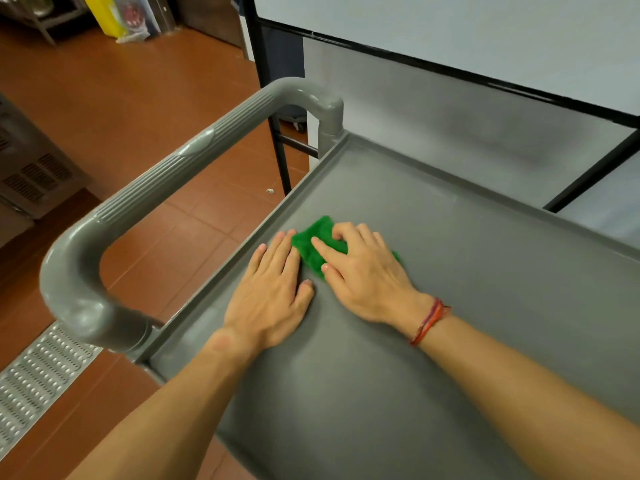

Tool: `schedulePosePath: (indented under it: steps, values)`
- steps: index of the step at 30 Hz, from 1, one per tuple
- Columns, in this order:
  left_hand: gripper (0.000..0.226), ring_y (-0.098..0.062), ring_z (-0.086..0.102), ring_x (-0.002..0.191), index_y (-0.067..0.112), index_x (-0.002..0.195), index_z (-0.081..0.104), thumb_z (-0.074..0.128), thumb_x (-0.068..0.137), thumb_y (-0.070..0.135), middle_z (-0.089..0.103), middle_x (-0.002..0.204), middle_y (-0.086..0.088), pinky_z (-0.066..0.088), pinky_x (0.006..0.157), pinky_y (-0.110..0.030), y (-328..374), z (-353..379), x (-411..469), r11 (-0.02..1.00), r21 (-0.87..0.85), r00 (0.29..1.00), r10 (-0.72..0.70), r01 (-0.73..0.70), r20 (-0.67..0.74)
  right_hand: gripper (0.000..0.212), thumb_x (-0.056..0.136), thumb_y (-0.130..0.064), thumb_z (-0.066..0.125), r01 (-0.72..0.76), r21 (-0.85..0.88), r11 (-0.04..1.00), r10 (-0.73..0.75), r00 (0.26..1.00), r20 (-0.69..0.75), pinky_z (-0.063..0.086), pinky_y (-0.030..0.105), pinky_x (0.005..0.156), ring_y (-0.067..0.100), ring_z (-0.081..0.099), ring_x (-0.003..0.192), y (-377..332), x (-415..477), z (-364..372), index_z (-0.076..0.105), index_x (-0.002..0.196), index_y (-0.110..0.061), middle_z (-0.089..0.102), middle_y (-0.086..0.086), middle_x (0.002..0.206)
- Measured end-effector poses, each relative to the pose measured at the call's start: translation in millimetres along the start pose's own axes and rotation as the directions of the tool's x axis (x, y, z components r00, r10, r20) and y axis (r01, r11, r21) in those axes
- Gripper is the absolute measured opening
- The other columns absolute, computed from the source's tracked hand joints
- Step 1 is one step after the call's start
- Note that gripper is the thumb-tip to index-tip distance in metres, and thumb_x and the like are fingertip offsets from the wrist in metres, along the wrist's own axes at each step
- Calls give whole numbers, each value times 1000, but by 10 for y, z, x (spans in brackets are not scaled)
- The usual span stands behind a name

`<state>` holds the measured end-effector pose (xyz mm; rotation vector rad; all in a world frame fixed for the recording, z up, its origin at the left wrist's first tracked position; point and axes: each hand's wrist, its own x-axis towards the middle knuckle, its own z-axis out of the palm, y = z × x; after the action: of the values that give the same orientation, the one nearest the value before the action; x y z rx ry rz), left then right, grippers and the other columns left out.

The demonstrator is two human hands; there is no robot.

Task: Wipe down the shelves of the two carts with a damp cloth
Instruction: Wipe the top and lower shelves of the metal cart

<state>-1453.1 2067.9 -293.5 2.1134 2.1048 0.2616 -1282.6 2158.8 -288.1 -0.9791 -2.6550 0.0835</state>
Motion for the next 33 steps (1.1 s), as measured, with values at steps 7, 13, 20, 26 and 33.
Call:
schedulePosePath:
  steps: [7, 13, 20, 26, 33]
  values:
    - [71, -8, -7, 150, 15, 158, 10, 17, 97, 51, 2, 165, 1, -11, 121, -29, 11, 18, -8, 1000, 21, 1000, -9, 10, -25, 50, 96, -37, 39, -105, -58, 993, 105, 994, 4, 40, 43, 81, 37, 49, 98, 691, 555, 62, 54, 141, -21, 50, 17, 112]
    - [68, -6, -8, 150, 18, 158, 10, 18, 98, 51, 1, 165, 5, -10, 121, -28, -3, 43, -2, 1000, -4, 999, -17, 17, -49, 48, 103, -36, 37, -483, -170, 859, 476, 876, -82, 34, 42, 91, 34, 43, 109, 1297, 838, 16, 42, 148, -23, 45, 16, 119]
    - [72, -7, -8, 150, 17, 158, 9, 14, 95, 53, 1, 165, 3, -10, 121, -30, -3, 0, 33, 1000, 3, 999, -28, 28, -23, 41, 101, -33, 40, -231, -39, 972, 232, 973, 18, 38, 42, 85, 34, 48, 102, 544, 668, 46, 54, 137, -20, 49, 13, 116]
    - [70, -2, -8, 148, 18, 158, 10, 19, 96, 49, 11, 165, 0, -4, 123, -33, 0, -3, -4, 1000, -20, 1000, -11, 10, -29, 52, 94, -35, 38, 103, 31, 994, -105, 993, 59, 42, 42, 74, 30, 51, 90, 175, 225, 36, 55, 139, -13, 54, 12, 106]
    - [72, 0, -14, 147, 20, 158, 9, 12, 94, 53, 0, 165, 7, -11, 121, -28, -16, 9, 29, 999, -22, 999, -31, 31, -27, 47, 100, -34, 39, -428, -169, 888, 415, 904, -106, 33, 43, 88, 36, 47, 107, 1357, 397, -106, 47, 146, -24, 50, 15, 119]
